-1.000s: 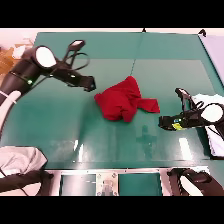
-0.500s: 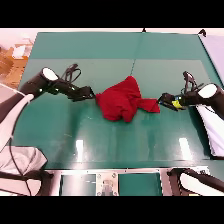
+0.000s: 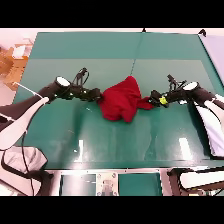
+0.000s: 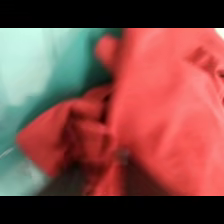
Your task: Fold the shirts.
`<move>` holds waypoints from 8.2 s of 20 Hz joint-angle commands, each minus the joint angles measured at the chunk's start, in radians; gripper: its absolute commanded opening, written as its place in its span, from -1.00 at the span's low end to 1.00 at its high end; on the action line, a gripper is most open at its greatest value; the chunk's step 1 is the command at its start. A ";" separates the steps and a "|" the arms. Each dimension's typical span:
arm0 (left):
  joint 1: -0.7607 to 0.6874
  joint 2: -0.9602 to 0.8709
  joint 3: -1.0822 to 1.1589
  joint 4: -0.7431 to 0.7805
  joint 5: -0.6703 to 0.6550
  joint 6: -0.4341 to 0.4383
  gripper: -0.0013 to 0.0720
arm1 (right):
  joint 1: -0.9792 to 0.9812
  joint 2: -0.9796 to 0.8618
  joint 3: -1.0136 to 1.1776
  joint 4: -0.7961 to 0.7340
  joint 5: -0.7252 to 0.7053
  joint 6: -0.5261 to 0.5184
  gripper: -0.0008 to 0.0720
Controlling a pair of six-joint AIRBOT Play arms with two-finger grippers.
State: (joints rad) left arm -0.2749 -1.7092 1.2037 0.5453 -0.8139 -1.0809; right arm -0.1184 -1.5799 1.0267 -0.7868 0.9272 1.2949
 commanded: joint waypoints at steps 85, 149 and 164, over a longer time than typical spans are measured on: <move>0.430 0.724 -0.027 0.169 -0.255 0.068 -0.91 | -0.184 1.017 -0.335 -0.071 0.059 -0.029 -0.94; 0.322 0.247 -0.061 0.197 -0.107 -0.066 0.98 | -0.520 0.675 -0.455 -0.159 0.014 0.028 -0.94; 0.470 0.246 -0.397 0.470 -0.505 -0.192 0.97 | -0.519 0.675 -0.450 -0.103 0.014 -0.024 -0.94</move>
State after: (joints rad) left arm 0.1940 -1.4631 0.8883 1.0367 -1.3758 -1.2705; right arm -0.6376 -0.9043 0.5777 -0.8948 0.9417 1.2743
